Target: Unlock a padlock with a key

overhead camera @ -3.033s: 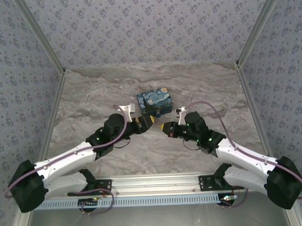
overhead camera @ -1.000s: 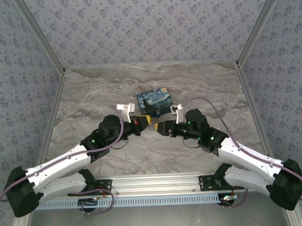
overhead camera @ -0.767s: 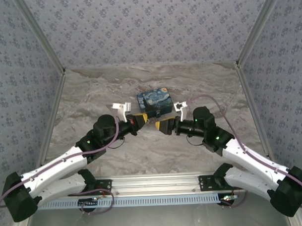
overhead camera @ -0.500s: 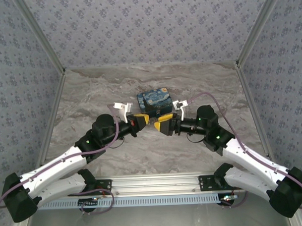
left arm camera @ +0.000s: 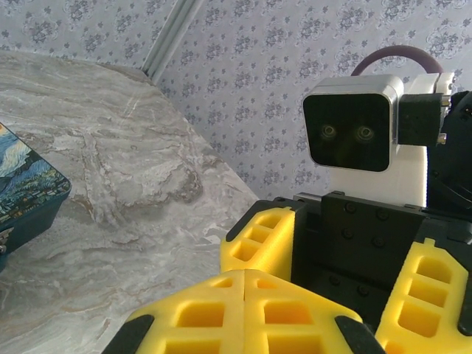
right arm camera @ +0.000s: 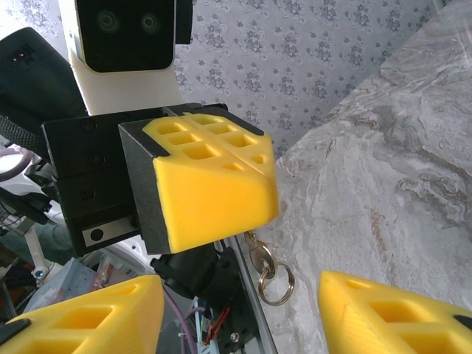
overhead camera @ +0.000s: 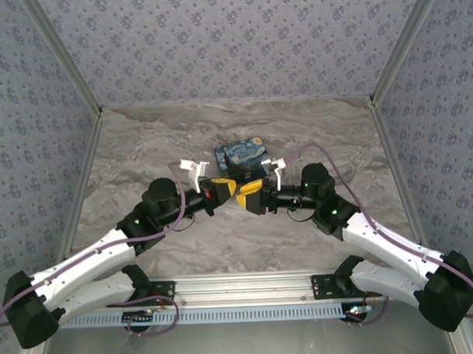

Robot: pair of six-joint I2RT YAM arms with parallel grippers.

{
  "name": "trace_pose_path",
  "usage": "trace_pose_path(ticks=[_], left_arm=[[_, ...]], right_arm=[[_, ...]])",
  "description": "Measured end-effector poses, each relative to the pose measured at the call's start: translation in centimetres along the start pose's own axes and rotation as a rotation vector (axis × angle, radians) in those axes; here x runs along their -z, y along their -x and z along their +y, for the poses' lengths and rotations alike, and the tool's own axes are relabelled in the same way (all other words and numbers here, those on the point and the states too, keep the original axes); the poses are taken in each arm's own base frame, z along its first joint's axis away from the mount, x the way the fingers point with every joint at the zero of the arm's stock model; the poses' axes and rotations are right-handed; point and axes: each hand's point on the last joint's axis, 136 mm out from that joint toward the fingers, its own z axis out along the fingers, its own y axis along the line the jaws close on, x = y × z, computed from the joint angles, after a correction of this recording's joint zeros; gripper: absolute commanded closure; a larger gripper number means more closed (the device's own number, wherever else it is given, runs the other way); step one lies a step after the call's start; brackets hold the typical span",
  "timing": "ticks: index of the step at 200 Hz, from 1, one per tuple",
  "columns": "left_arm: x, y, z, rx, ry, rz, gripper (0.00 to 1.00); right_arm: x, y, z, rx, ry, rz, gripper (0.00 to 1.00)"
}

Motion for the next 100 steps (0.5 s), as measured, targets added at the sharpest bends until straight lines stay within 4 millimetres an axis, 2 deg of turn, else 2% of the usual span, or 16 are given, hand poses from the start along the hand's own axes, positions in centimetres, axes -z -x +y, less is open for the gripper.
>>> trace_pose_path(ticks=[100], left_arm=[[-0.52,-0.07,0.1,0.001,-0.005,0.001,1.0]], right_arm=[[-0.8,-0.45,-0.51,-0.012,-0.005,0.023,0.61]])
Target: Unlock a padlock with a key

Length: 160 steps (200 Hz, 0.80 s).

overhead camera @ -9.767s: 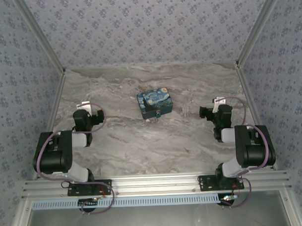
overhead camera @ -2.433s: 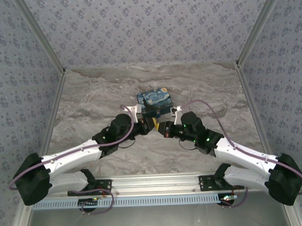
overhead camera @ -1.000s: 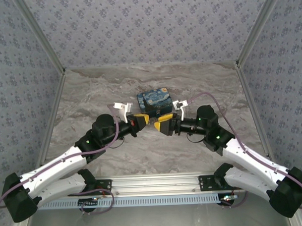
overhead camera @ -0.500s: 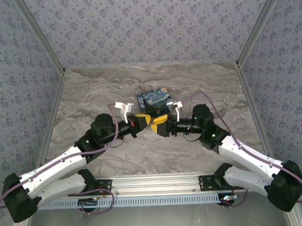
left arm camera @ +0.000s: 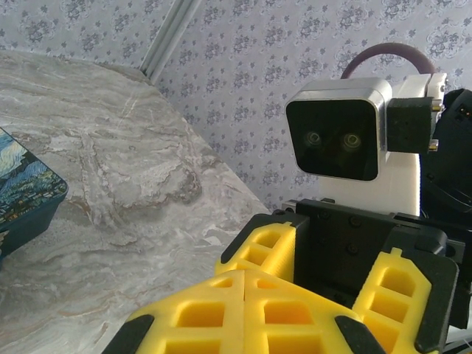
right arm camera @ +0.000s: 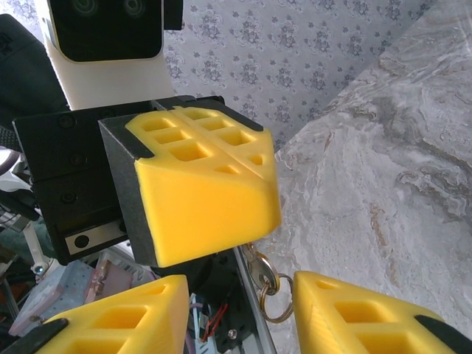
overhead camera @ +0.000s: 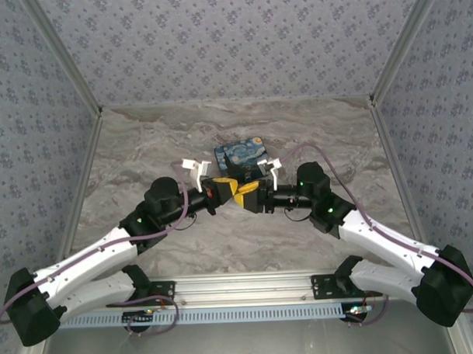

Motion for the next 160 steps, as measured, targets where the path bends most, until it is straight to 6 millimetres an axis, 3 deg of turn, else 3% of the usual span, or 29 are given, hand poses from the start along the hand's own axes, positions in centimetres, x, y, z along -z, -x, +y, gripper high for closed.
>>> trace_pose_path(ticks=[160], left_arm=[[-0.33,0.04,0.15,0.005,0.001,0.008,1.0]], right_arm=[[-0.14,-0.06,-0.79,0.002,-0.029,0.005,0.99]])
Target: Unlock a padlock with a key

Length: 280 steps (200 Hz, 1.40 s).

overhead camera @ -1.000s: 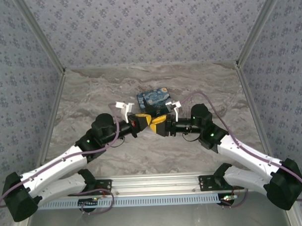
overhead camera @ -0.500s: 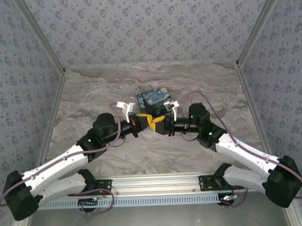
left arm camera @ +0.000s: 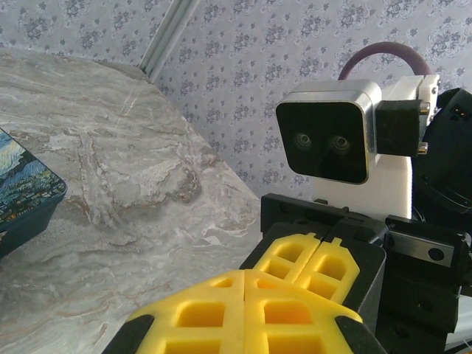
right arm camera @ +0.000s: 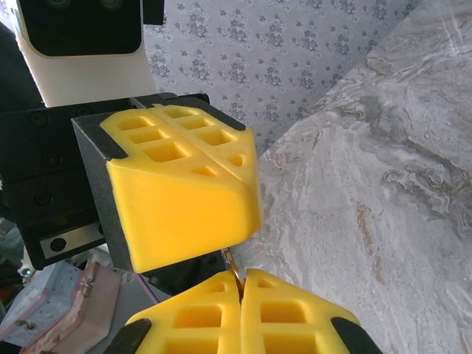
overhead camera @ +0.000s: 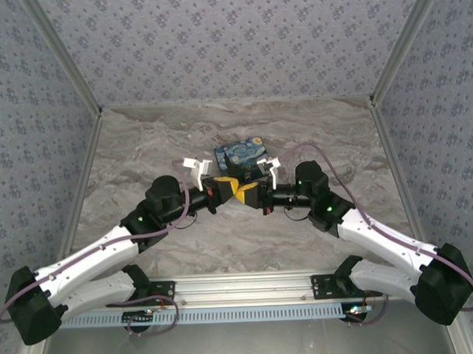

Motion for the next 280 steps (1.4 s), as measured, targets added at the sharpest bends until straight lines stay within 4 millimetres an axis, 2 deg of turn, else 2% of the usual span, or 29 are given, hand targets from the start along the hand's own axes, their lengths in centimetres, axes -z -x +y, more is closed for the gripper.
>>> trace_pose_path(ticks=[10,24,47,75,92,128,158,186,224,249,280], left_arm=[[0.0,0.0,0.0,0.0,0.001,0.001,0.95],[0.0,0.0,0.2,0.001,0.009,-0.001,0.74],[0.1,0.4,1.1,0.005,0.047,-0.012,0.53],[0.7,1.2,3.7,0.044,0.149,-0.025,0.26],[1.5,1.7,5.8,0.08,0.236,-0.043,0.01],[3.3,2.4,10.3,0.127,0.441,-0.062,0.01],[3.4,1.9,14.2,0.169,0.574,-0.032,0.01],[1.7,0.0,17.3,0.206,0.661,0.063,0.01],[-1.7,-2.8,20.8,0.259,0.712,0.184,0.0],[-3.1,-4.3,22.5,0.286,0.728,0.23,0.01],[-4.5,-4.5,23.6,0.298,0.739,0.24,0.01]], right_arm=[[0.0,0.0,-0.1,-0.002,-0.004,0.001,0.99],[0.0,-0.1,-0.1,0.0,-0.005,0.002,1.0],[0.0,-0.3,-0.3,-0.003,-0.015,0.009,1.0],[0.3,-0.5,-1.1,-0.009,-0.06,0.014,1.0],[0.7,-0.4,-1.7,-0.012,-0.097,0.005,1.0],[2.3,-0.4,-2.5,-0.012,-0.159,-0.037,1.0],[3.6,-1.1,-3.0,-0.021,-0.201,-0.046,1.0],[4.5,-1.3,-2.6,-0.014,-0.214,-0.058,1.0],[5.1,-2.1,-2.9,-0.025,-0.236,-0.052,1.0],[5.3,-2.6,-3.1,-0.034,-0.244,-0.041,1.0],[5.8,-3.0,-2.9,-0.037,-0.246,-0.039,1.0]])
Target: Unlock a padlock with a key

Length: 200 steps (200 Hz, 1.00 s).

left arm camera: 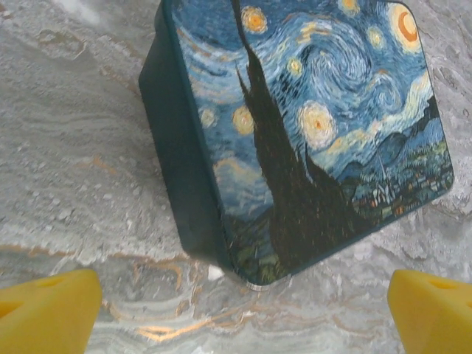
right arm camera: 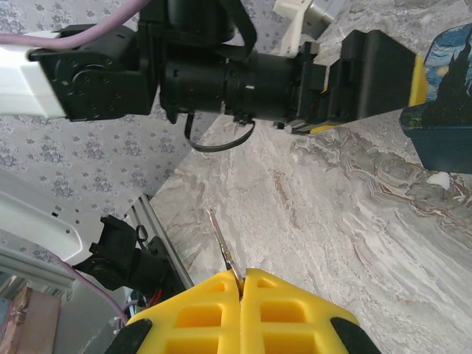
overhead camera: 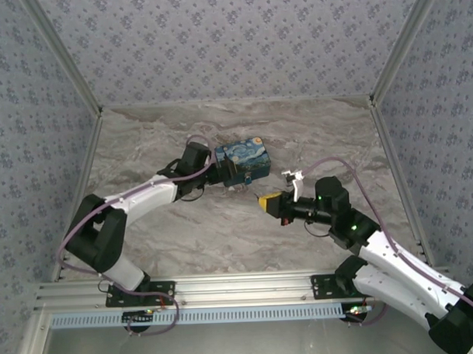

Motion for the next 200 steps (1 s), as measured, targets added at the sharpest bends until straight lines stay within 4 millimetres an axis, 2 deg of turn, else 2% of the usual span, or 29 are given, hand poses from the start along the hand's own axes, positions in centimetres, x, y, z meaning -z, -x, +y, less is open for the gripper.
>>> trace_pose_path(ticks=[30,71,107,152,200], left_arm=[[-1.4,0.2,-0.1,0.009,-0.005,0.012,0.01],[-2.4,0.1,0.7,0.036,-0.003,0.031,0.01],[-2.6,0.4,1.3,0.053,0.0,0.033,0.03],[-3.5,-0.8,1.6,0.057,-0.003,0.081,0.07],[-3.5,-0.8,1.6,0.053,-0.005,0.083,0.1]], right_arm=[[0.2,-0.2,0.0,-0.003,-0.004,0.005,1.0],[0.2,-0.3,-0.2,-0.007,-0.012,0.007,1.0],[0.1,-0.4,-0.4,-0.011,-0.015,0.012,1.0],[-0.3,-0.6,-0.9,-0.023,-0.029,0.028,1.0],[-0.5,-0.8,-1.3,-0.03,-0.037,0.038,1.0]])
